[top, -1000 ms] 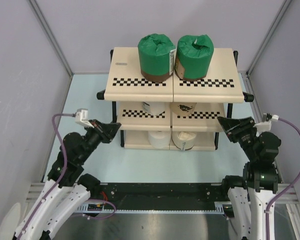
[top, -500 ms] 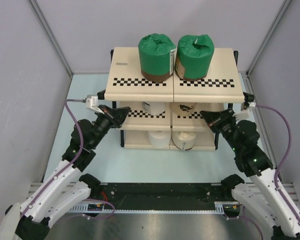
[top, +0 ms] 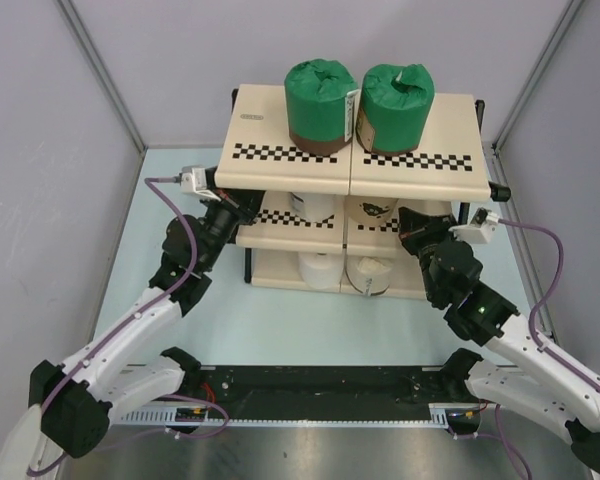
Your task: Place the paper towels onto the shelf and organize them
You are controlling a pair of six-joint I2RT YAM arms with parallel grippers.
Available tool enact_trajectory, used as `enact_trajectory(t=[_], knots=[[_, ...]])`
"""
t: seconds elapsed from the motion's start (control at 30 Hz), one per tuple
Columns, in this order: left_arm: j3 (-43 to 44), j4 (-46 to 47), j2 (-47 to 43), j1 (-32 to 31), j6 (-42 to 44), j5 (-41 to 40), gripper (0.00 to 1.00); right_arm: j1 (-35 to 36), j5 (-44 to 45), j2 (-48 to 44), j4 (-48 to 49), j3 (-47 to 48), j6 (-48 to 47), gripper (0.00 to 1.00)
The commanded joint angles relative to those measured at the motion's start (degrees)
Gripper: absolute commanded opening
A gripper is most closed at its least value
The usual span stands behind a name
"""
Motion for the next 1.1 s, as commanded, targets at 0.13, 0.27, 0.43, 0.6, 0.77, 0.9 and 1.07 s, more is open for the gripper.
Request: enact_trajectory(t=[0.13, 0.27, 0.43, 0.6, 0.77, 0.9, 1.07], knots=[[1.6, 1.5, 6.5, -1.3, 0.7, 3.1, 0.0, -0.9, 8.5, 2.5, 8.1, -0.7, -1.0, 0.0], [-0.7, 2.3, 4.9, -3.3, 0.4, 1.7, 0.0, -1.0, 9.1, 2.7, 8.2, -1.4, -0.6, 0.0], [-7.1, 5.3, 0.9, -8.1, -1.4, -5.6, 0.0, -1.3, 9.3, 0.6, 7.4, -2.9, -0.3, 0.0], [-11.3, 7.7, -2.8, -13.4, -3.4, -15.4, 0.0, -2.2, 8.3, -0.4, 6.5, -3.5, -0.4, 0.0], [-12.5, 14.0, 0.2, -14.1, -7.2, -19.5, 0.0, -3.8, 6.1, -0.7, 6.0, -3.5, -0.2, 0.0], [-11.7, 19.6, 3.9, -14.1, -10.8, -20.6, 0.0, -5.3, 4.8, -1.1, 5.9, -3.5, -0.3, 0.0], [-9.5, 24.0, 8.9, -14.1, -14.2, -21.4, 0.0, -7.8, 2.9, -1.7, 5.1, -3.6, 0.2, 0.0]])
